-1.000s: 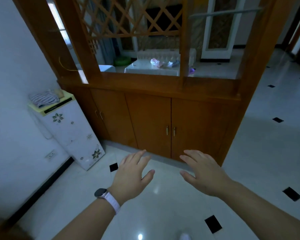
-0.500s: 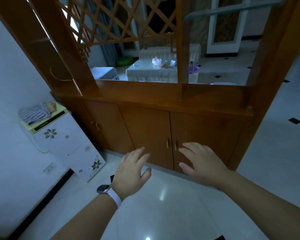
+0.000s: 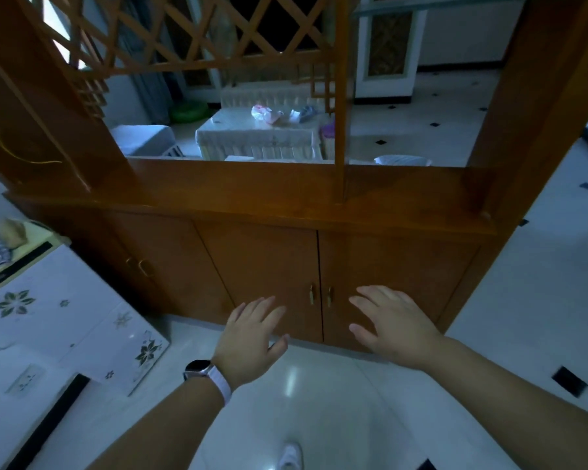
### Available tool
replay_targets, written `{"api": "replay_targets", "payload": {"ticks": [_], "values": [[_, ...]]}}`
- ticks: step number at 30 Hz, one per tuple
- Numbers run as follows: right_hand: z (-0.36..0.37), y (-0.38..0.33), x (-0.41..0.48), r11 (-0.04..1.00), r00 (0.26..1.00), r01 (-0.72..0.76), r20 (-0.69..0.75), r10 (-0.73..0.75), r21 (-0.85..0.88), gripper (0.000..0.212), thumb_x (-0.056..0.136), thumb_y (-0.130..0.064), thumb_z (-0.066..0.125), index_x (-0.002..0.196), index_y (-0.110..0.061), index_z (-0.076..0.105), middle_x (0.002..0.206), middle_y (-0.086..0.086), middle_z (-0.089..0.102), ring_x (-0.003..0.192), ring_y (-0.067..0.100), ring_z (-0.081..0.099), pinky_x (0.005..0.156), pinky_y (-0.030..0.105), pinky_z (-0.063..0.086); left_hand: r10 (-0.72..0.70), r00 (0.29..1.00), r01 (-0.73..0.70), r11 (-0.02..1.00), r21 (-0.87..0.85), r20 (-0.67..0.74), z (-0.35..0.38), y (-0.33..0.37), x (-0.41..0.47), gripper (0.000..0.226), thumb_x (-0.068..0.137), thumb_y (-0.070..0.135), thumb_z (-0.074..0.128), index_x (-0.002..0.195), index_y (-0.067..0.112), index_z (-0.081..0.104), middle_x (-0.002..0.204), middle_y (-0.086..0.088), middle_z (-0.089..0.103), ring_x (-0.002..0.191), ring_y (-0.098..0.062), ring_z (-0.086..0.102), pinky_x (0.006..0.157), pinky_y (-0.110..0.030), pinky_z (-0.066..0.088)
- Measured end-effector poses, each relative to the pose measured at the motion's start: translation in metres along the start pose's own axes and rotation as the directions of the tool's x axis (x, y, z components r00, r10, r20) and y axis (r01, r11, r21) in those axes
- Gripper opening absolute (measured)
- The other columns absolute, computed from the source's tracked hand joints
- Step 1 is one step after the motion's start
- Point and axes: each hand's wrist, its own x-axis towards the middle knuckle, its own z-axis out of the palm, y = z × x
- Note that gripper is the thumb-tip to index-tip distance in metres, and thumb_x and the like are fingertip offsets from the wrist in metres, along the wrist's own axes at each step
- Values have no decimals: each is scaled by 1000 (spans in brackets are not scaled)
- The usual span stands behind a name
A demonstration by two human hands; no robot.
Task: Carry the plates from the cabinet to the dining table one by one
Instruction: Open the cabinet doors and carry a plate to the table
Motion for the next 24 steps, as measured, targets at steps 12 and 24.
{"api": "replay_targets", "payload": {"ticks": [12, 24], "values": [[54, -48, 112, 960, 967, -251, 74, 243, 122, 71, 87, -63, 24, 145, -26, 39, 153, -5, 35, 140, 17, 29, 109, 38, 26, 64, 969, -13, 978, -210, 238, 73, -117, 91, 58, 82, 53, 42, 130, 24, 57, 127, -2, 59, 111, -27, 57, 86, -40, 48], [164, 21, 172, 585, 780, -584, 191, 596, 563, 35, 92, -26, 62, 126, -13, 61, 124, 1, 60, 107, 11, 53, 85, 15, 33, 50, 895, 215, 823, -526, 443, 198, -94, 168, 51, 92, 38, 55, 138, 18, 48, 138, -2, 51, 123, -20, 48, 100, -27, 40]]}}
